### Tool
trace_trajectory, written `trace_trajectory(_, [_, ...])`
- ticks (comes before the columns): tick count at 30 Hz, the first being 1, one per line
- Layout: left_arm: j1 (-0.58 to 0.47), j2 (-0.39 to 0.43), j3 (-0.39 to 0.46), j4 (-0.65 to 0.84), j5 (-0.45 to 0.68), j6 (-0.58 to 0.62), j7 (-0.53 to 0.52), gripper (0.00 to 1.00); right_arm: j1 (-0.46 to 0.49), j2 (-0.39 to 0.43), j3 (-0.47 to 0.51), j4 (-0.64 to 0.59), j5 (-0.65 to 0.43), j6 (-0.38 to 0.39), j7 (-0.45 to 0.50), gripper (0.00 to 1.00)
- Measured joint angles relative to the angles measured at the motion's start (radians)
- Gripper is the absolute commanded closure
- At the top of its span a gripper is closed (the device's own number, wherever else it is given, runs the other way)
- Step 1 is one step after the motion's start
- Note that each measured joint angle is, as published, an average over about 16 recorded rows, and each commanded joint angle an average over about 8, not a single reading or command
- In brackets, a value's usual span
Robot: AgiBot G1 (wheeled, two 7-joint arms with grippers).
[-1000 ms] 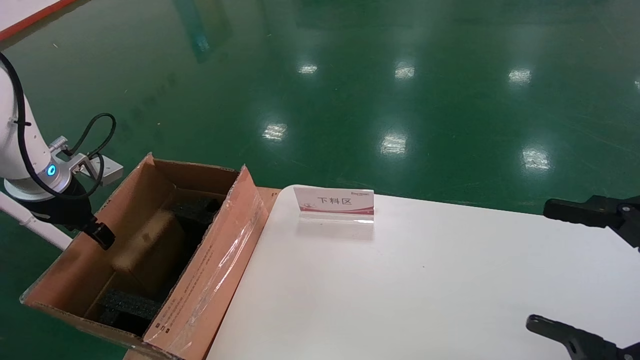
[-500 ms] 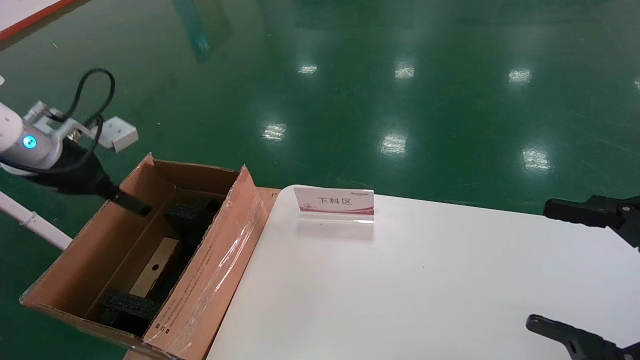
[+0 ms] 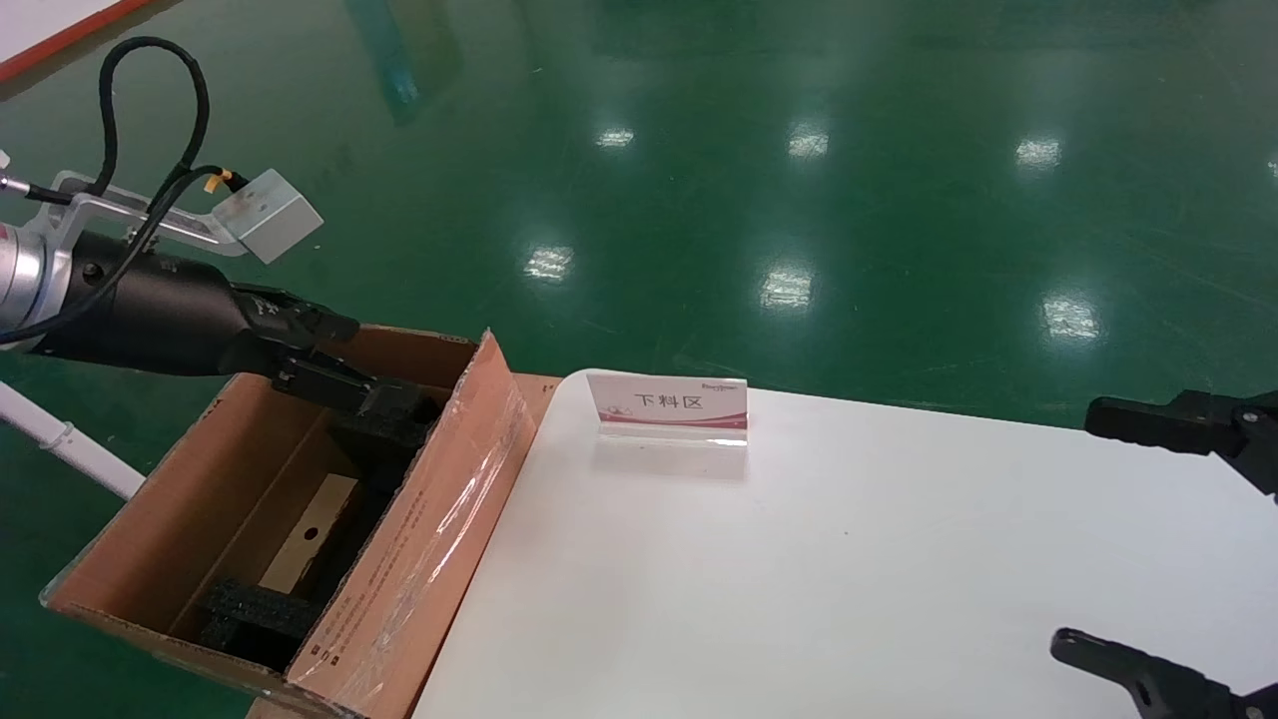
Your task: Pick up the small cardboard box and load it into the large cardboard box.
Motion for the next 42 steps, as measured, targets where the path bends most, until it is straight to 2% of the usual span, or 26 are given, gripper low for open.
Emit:
trace_trajectory(6, [0.043,-0.006,-0.079,-0.02,-0.036,0.031,0.057,0.0,0.0,0.0,0.0,0.0,0.0,0.0,0.0,0.0])
trace_trajectory(12, [0.153,0.009,-0.219,-0.028,-0.065,0.062,0.116,0.0,0.0,0.0,0.0,-0.001,0.0,0.0,0.0,0.0])
trace_trajectory(42, [0.945,0.145,-1.172,-0.031,-0.248,0.264,0.485,0.0,0.001,0.001,-0.002,-0.001,0.001,0.0,-0.001,0.0])
